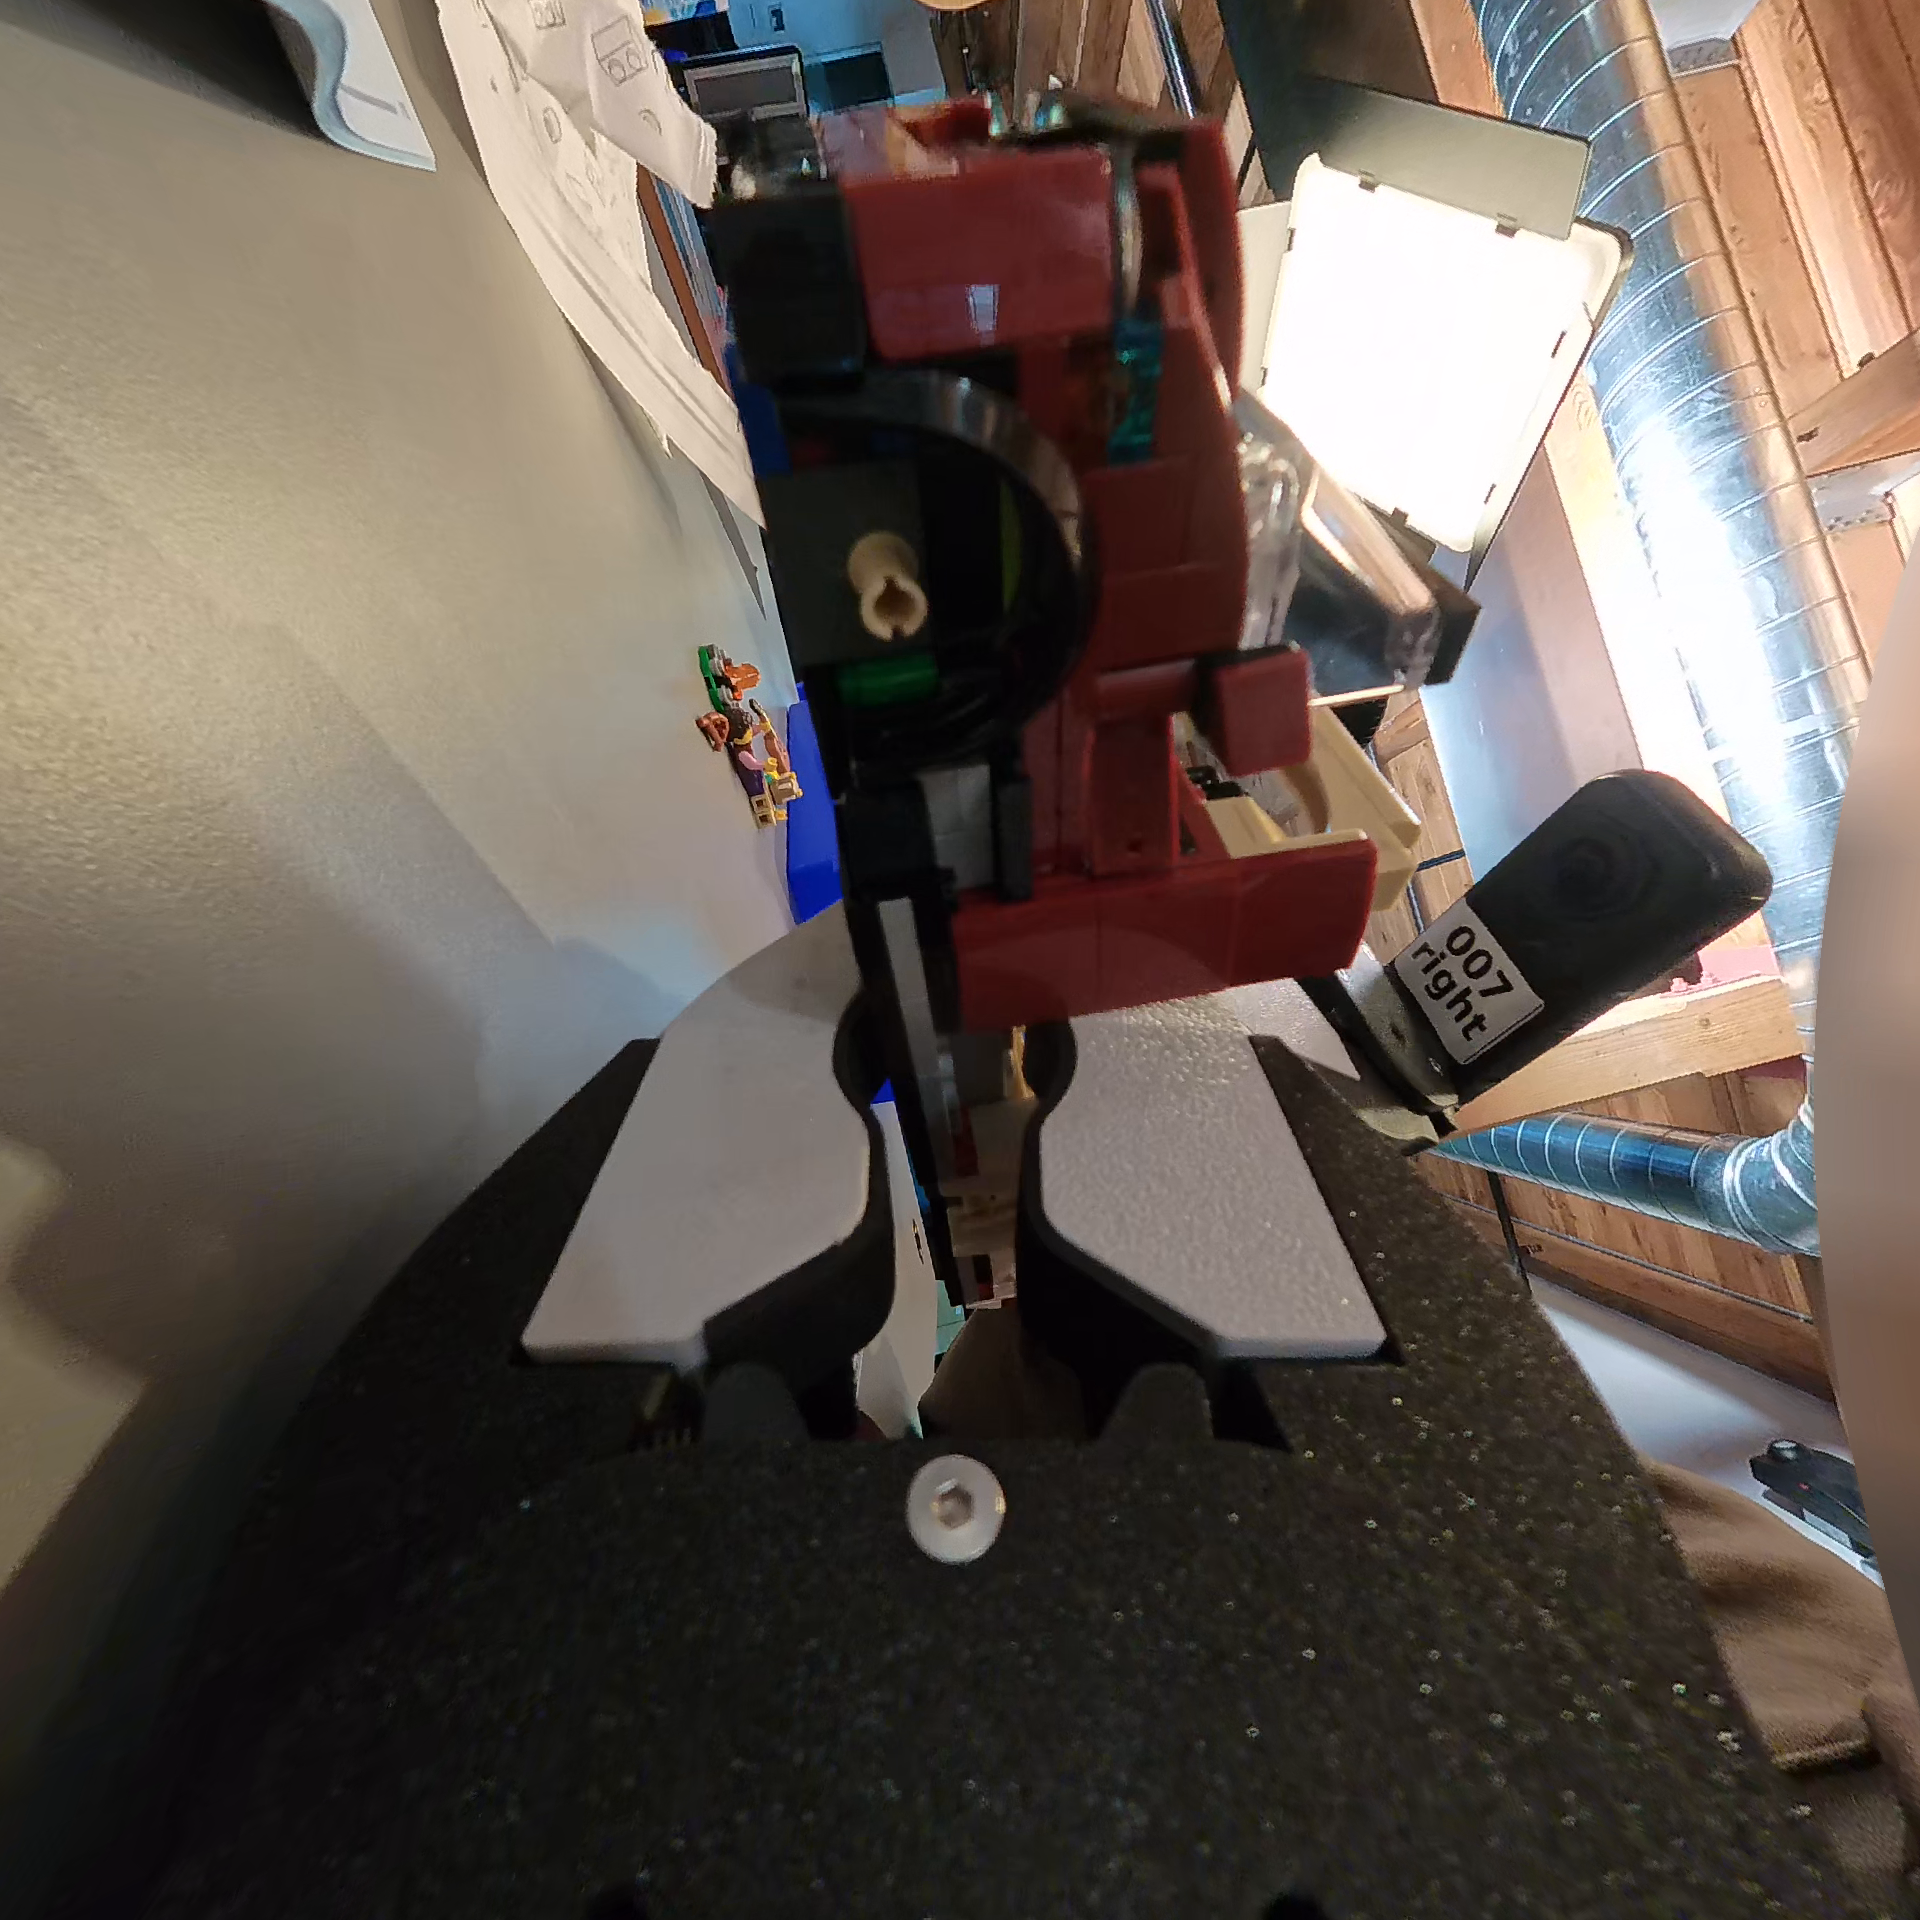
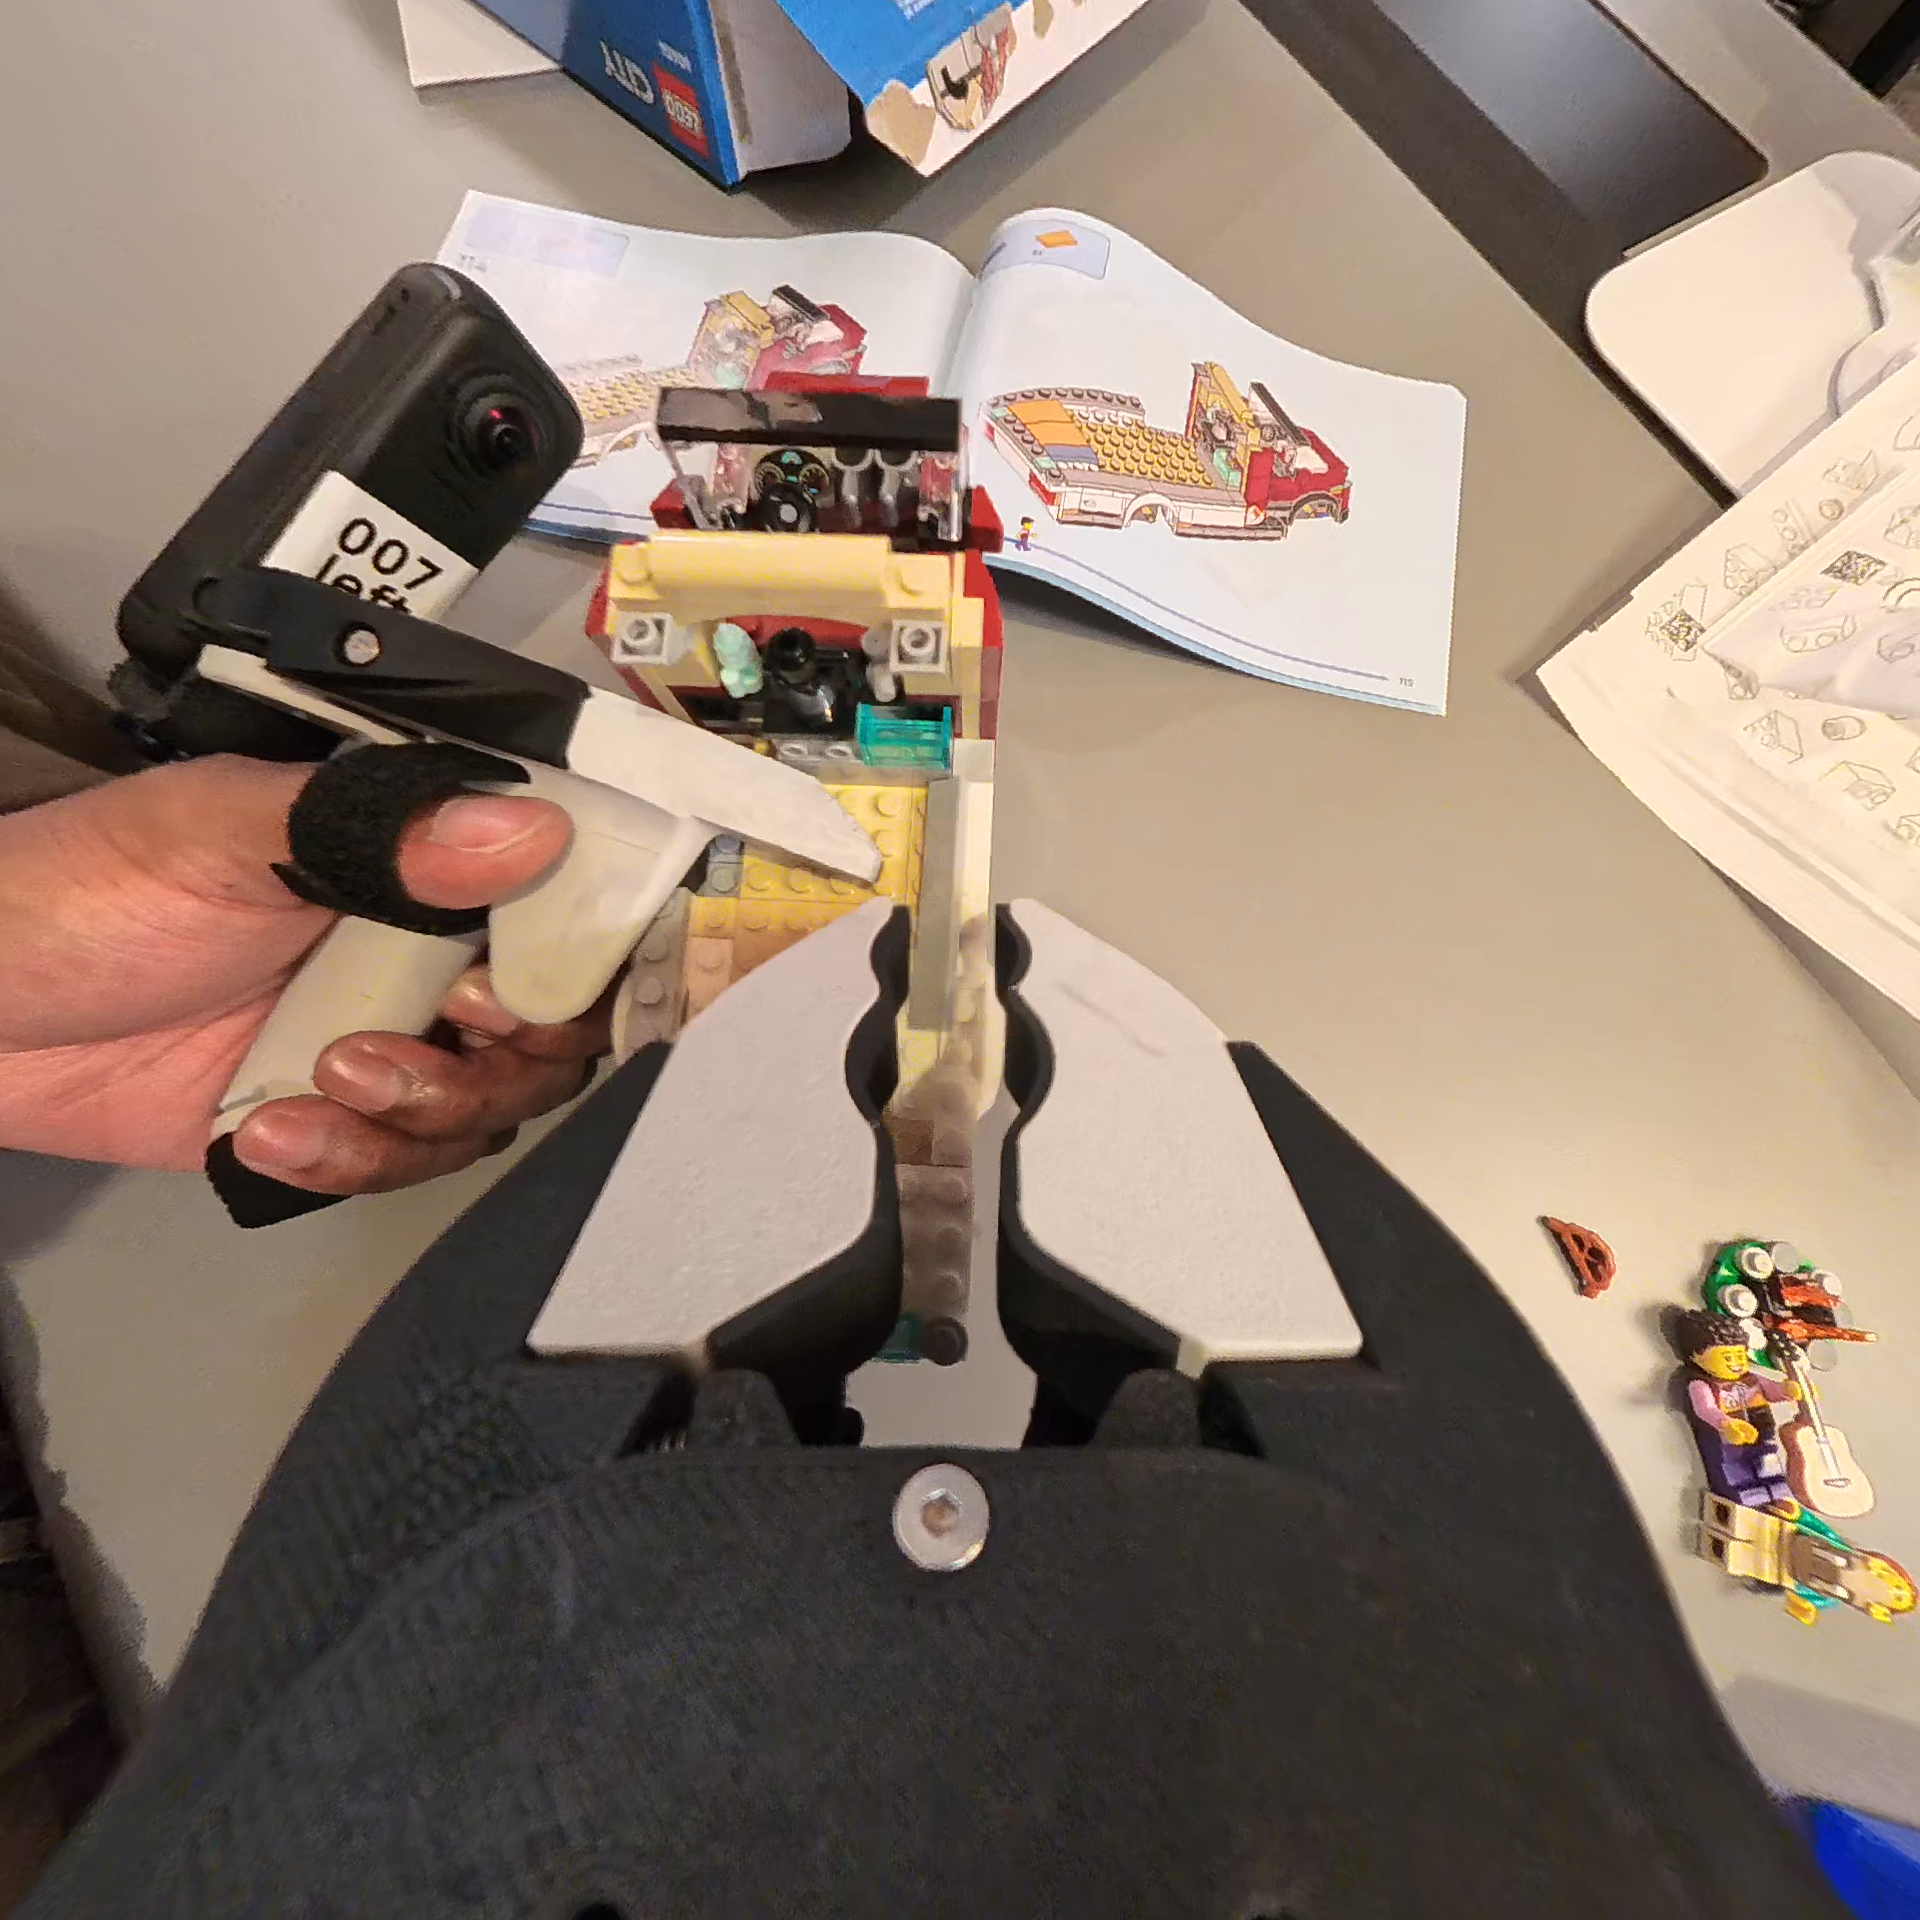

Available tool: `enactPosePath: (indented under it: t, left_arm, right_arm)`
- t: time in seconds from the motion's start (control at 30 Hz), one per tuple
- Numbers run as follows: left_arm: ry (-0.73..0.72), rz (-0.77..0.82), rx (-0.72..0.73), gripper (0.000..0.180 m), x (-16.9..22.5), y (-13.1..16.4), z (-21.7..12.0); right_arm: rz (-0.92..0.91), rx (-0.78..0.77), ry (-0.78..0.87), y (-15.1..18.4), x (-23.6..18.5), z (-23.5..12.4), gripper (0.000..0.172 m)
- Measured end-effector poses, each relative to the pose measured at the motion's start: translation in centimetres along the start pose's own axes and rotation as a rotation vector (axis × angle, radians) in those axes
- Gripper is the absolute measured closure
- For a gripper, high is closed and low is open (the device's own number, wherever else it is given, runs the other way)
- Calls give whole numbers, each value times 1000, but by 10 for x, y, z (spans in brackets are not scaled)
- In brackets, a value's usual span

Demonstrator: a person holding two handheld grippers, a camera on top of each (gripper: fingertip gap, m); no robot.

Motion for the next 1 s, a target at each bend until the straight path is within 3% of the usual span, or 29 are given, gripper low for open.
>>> enactPosePath:
  t: [1.0]
  left_arm:
    - [1, -3, -8, 158, 0, 1, 1]
  right_arm:
    - [-157, 50, 23, 0, -2, 2, 147]
Point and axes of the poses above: each gripper's, where its closed fingertips meet, z out along the fingers, y out of its underside, x = y × z across the jaws, the point moved 5 cm from there along -z, back along the fingers, and after that the axes turned 10 degrees about y, right-handed, at the moved point
